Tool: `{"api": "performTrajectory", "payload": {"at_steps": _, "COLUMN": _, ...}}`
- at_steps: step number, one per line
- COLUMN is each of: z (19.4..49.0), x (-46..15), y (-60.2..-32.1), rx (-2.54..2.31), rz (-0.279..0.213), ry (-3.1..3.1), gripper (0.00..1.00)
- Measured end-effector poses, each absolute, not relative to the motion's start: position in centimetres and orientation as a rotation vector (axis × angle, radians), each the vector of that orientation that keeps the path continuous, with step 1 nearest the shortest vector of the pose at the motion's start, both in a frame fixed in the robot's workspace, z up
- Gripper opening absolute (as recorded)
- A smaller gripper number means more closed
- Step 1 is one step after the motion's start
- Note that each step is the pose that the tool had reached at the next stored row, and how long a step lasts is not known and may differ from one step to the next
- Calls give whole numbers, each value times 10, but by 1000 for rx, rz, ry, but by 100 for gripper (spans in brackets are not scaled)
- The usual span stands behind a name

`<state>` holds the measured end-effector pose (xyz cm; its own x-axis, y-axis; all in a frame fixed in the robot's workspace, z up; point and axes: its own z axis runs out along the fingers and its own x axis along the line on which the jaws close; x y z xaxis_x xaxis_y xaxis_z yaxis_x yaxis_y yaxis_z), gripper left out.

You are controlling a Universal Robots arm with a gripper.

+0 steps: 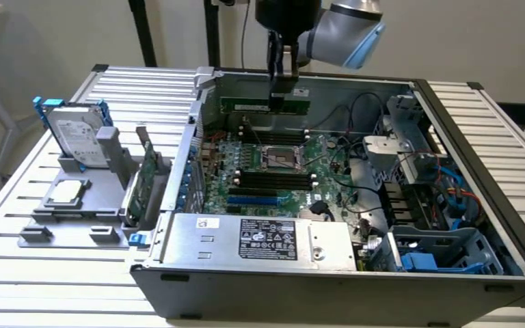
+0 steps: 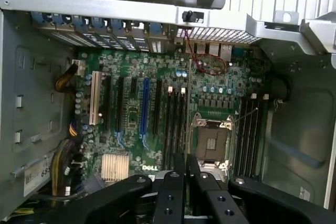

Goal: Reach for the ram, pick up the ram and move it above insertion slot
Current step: 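Pick up the ram and move it above insertion slot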

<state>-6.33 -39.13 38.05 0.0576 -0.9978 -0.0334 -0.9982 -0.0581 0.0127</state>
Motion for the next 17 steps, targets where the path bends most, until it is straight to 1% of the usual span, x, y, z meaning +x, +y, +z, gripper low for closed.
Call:
{"api": "performTrajectory", "payload": {"at_steps": 6, "z": 374, "x": -47, "y": -386, "rx": -2274, "rz": 52, "ry": 2147, "gripper": 13}}
{"api": "performTrajectory", "payload": {"at_steps": 17, "z": 370, "x": -42, "y": -377, "rx": -2270, "rz": 51, "ry": 2151, "gripper": 13}}
